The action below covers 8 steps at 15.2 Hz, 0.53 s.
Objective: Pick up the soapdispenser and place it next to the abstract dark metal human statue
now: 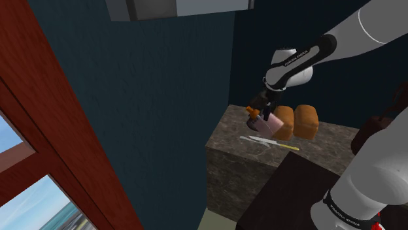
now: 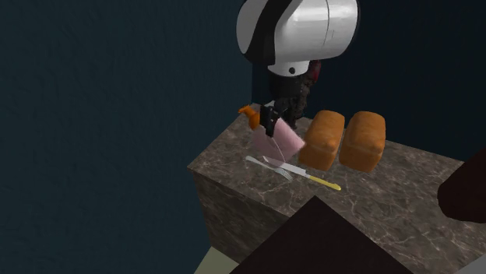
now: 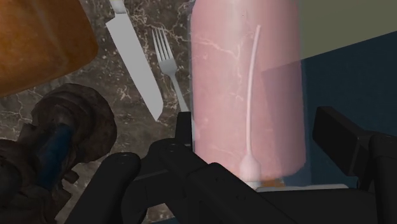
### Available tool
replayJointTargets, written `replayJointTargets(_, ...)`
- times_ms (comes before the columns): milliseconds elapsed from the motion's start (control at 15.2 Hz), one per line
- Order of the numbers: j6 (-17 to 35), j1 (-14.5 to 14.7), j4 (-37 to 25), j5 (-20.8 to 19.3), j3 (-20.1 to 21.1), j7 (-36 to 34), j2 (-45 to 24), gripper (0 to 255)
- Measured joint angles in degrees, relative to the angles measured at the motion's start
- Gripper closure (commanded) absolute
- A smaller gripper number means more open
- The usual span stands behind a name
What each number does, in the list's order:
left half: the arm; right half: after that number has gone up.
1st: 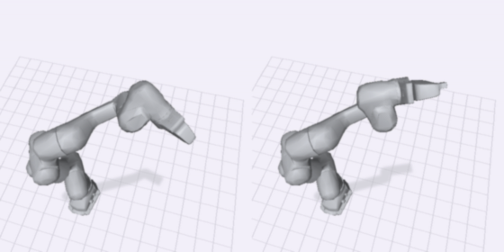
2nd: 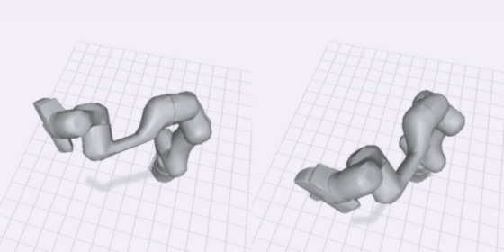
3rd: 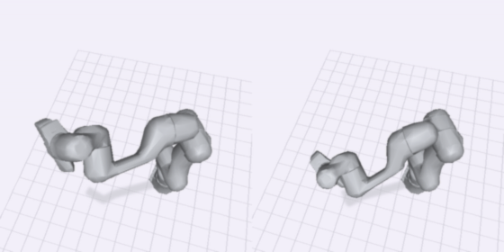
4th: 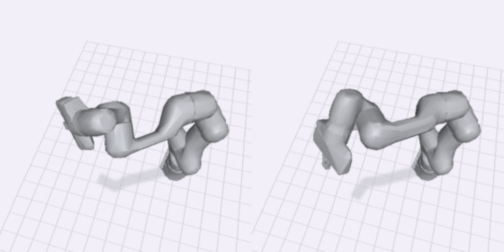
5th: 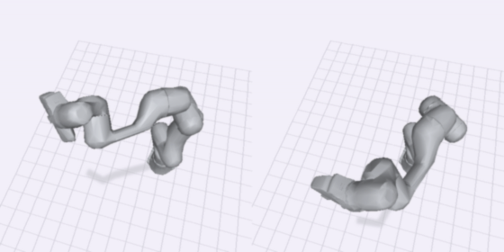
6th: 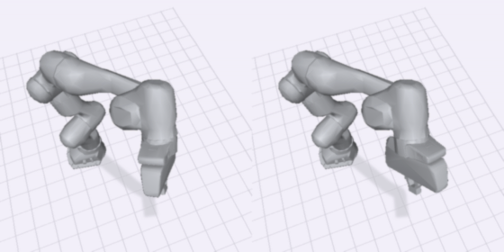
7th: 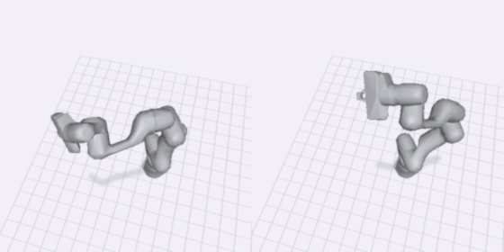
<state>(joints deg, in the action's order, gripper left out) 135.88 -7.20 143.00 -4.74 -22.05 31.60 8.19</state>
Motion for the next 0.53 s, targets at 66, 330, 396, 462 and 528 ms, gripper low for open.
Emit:
replayJointTargets(66,-0.84,-0.07,-0.28,-0.23,0.04,-0.11,0.58,255)
replayJointTargets(330,-4.26,-0.19,-1.38,-1.07,0.49,-0.92,3.01,255)
replayJointTargets(396,-5.05,-0.23,-1.65,-1.24,0.59,-1.06,3.55,255)
replayJointTargets(462,-6.07,-0.32,-2.25,-1.36,0.59,-0.99,4.00,255)
replayJointTargets(528,-6.97,-0.36,-2.62,-1.51,0.68,-1.11,4.55,255)
